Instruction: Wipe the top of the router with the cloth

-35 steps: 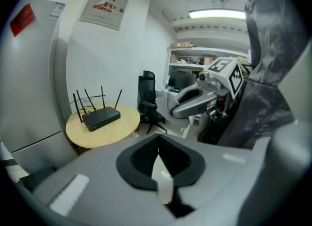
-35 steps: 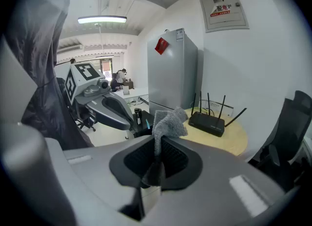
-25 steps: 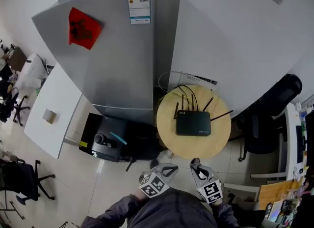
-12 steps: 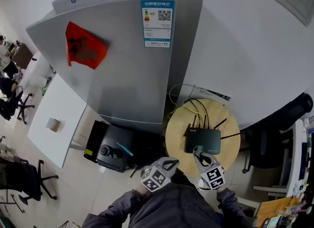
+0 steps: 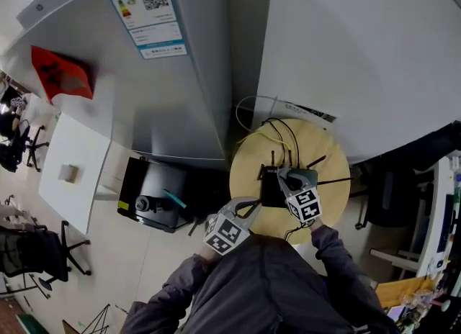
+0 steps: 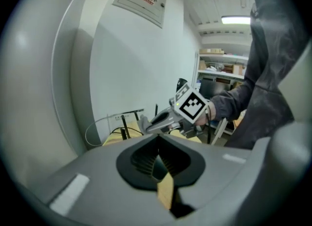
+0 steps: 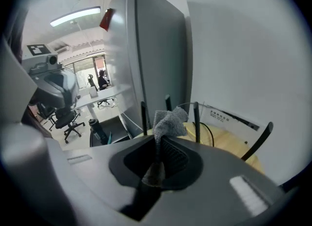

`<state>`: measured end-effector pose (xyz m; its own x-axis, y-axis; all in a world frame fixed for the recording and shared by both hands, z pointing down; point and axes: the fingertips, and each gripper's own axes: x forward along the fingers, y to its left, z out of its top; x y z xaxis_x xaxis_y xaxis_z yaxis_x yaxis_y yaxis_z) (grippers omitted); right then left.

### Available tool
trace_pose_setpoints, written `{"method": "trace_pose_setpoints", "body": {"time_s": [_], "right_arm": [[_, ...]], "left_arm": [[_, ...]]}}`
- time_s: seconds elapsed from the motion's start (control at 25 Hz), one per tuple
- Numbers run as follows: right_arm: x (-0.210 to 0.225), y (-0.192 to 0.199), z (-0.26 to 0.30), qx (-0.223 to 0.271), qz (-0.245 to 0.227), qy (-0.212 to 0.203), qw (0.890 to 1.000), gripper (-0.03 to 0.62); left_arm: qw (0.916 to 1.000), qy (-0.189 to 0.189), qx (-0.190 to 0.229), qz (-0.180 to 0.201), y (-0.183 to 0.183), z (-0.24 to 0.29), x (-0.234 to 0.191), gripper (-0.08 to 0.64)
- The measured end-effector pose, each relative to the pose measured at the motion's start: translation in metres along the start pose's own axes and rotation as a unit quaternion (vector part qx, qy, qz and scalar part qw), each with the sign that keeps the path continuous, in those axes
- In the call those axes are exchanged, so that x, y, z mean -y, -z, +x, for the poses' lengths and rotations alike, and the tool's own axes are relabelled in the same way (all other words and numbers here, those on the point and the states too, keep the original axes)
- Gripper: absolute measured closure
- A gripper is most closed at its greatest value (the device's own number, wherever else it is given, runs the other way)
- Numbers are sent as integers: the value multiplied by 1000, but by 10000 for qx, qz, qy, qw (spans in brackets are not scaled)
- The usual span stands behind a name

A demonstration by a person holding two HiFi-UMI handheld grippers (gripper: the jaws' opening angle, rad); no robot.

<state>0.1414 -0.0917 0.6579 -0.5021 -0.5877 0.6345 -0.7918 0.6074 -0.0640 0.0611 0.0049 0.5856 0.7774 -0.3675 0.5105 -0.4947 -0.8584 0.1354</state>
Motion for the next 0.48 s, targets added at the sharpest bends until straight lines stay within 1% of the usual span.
{"method": "trace_pose_setpoints", "body": {"time_s": [0.12,0.24,0.32,0.48], "right_arm": [[17,19,24,-407,273,-137,9987,563],[24,42,52,-923,466,-368,9940,563],[20,53,70,-1162,597,-564,9898,563],[2,62,103,-1403,748,-868,9835,563]], "left_arm": [[9997,-19,-102,-232,5,10,3,560],[9991,-43,-205,-370,9,17,5,560],[9986,-107,-252,-446,12,18,3,560],[9973,-215,-364,-601,21,17,-1,560]]}}
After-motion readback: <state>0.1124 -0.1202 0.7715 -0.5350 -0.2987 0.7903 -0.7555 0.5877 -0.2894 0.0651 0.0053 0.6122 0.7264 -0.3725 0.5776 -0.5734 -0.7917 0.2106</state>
